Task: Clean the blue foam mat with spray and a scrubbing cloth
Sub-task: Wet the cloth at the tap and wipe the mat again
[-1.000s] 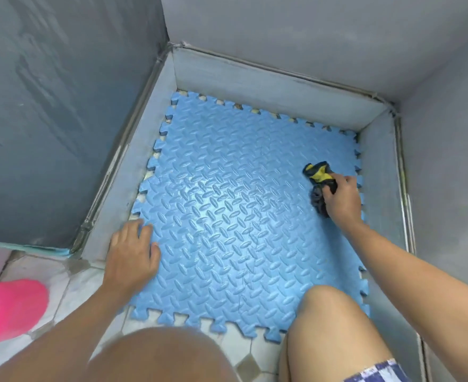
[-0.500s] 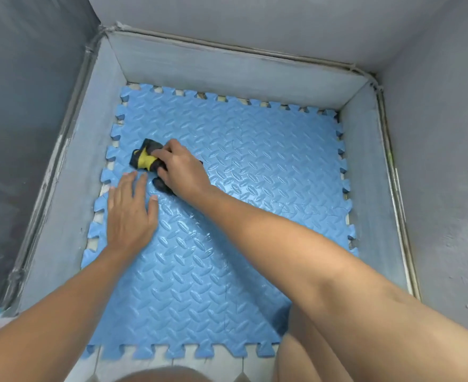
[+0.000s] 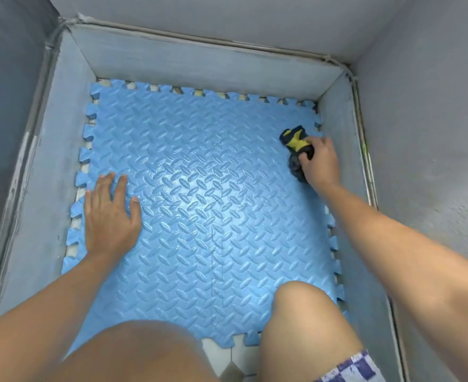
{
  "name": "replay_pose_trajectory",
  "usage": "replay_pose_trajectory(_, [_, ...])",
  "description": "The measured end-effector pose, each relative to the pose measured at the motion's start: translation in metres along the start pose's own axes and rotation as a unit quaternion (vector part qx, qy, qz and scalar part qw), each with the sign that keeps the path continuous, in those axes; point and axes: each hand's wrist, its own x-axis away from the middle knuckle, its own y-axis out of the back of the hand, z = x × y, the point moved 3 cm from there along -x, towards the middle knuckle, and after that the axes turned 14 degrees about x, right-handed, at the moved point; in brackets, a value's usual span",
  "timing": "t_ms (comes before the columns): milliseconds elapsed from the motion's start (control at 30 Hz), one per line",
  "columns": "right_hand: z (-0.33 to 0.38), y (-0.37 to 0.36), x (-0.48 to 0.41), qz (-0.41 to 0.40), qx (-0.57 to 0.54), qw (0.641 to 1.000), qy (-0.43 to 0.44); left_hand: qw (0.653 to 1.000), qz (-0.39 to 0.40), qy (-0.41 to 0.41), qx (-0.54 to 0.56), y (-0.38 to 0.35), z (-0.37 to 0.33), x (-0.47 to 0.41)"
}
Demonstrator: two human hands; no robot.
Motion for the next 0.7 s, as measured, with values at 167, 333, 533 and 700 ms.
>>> replay_pose_trajectory(167, [0.013, -0.003, 0.129, 0.106, -0.023, 0.971, 0.213, 1.000, -0.006, -0.006, 0.000, 0.000, -0.003, 0.001])
replay_pose_trajectory(333, [0.036, -0.014, 0.173, 0.179, -0.007, 0.903, 0.390, 1.000, -0.010, -0.007, -0.001, 0.000, -0.002, 0.002])
replay_pose_trajectory(533, [-0.007, 0.001, 0.042, 0.038, 0.004, 0.999, 0.038, 1.000, -0.013, -0.010, 0.004, -0.002, 0.002, 0.001])
replay_pose_trajectory(700, [0.065, -0.011, 0.002, 0.007, 0.012, 0.997, -0.076, 1.000, -0.013, -0.010, 0.001, -0.003, 0.002, 0.002])
